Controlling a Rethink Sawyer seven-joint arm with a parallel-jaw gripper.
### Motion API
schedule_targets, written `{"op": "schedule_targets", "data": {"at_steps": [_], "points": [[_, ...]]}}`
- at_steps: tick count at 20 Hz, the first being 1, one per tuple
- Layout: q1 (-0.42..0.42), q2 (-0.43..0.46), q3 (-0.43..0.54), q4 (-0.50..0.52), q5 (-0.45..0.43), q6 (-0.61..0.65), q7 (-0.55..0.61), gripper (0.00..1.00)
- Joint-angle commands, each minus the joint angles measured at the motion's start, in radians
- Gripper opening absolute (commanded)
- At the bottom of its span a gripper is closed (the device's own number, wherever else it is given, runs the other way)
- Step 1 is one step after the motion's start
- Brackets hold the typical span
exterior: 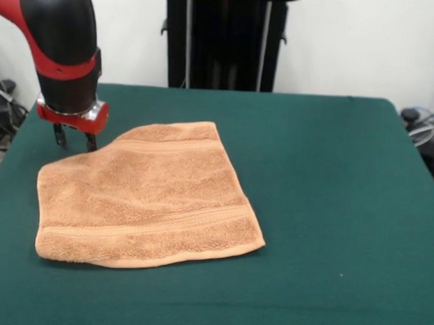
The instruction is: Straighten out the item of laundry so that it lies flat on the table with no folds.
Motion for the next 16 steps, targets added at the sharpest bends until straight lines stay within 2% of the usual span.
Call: {"op": "schedule_targets", "data": {"at_steps": [1,7,13,16], "points": [[0.008,-0.021,0.11,0.023,-0.013,-0.075,0.127,1.0],[0.008,-0.063,0.111,0.037,0.006,-0.032,0.132,1.0],[-0.01,-0.144,0.112,0.081,0.014,0.013,0.119,1.0],[-0.027,-0.138,0.121,0.076,0.012,0.004,0.113,1.0]]}}
